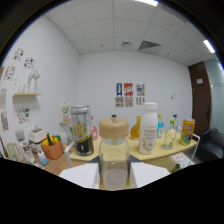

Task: Make me a cup of Mount Fuji.

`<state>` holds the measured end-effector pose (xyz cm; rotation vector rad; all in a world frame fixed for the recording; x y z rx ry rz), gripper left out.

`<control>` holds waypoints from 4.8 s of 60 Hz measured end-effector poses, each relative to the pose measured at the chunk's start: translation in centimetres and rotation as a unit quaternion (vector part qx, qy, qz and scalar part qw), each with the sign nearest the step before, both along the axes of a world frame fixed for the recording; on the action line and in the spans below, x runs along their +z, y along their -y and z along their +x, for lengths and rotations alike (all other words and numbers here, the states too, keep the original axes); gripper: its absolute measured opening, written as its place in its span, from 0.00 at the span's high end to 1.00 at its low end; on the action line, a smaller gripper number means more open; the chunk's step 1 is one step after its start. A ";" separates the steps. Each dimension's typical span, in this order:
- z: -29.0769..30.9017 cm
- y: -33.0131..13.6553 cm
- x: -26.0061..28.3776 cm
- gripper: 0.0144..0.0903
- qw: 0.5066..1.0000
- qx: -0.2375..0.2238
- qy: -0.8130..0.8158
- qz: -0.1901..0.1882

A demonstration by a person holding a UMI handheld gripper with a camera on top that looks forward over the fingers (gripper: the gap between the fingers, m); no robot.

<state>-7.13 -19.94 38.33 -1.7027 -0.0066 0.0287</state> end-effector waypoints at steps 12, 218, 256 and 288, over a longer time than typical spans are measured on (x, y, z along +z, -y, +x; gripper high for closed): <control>0.0 3.7 -11.6 0.66 0.998 0.006 -0.024 -0.066; 5.6 10.1 -20.8 0.06 0.973 0.001 -0.002 -0.231; 9.2 -7.9 1.9 0.11 1.000 -0.009 -0.007 -0.027; 10.1 -9.8 1.0 0.56 0.999 -0.021 -0.021 -0.026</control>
